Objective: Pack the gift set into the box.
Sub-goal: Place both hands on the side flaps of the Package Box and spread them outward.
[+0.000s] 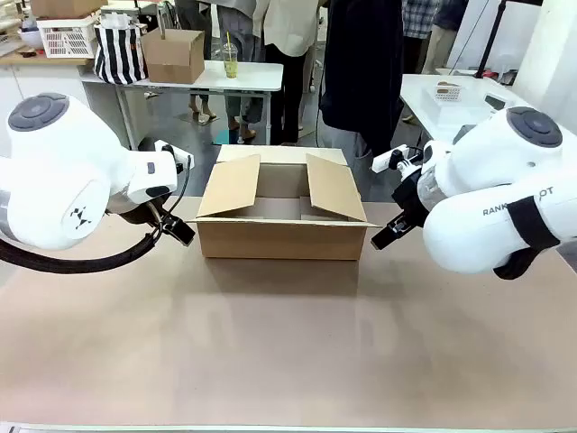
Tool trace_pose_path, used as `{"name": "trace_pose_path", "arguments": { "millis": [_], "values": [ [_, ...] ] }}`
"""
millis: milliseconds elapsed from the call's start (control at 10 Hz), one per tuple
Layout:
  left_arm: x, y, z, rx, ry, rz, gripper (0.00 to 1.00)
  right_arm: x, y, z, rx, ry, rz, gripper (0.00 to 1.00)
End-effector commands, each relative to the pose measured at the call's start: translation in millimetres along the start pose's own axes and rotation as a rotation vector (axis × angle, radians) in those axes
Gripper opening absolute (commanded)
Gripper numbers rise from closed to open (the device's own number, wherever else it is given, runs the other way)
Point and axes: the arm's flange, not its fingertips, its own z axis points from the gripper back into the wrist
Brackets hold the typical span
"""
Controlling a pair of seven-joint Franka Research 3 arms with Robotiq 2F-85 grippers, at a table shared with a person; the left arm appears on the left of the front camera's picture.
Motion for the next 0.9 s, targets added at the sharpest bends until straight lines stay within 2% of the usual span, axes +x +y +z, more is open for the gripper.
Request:
{"name": "trace_pose_path", "arguments": {
  "millis": [0, 800],
  "values": [
    [0.3, 0.0, 0.3, 0.000, -0.002, 0.000, 1.00, 0.2, 0.1, 0.2, 0.000, -0.001, 0.000, 1.00],
    [0.3, 0.0, 0.3, 0.000, -0.002, 0.000, 1.00, 0.2, 0.1, 0.2, 0.000, -0.001, 0.000, 1.00]
  ]
}}
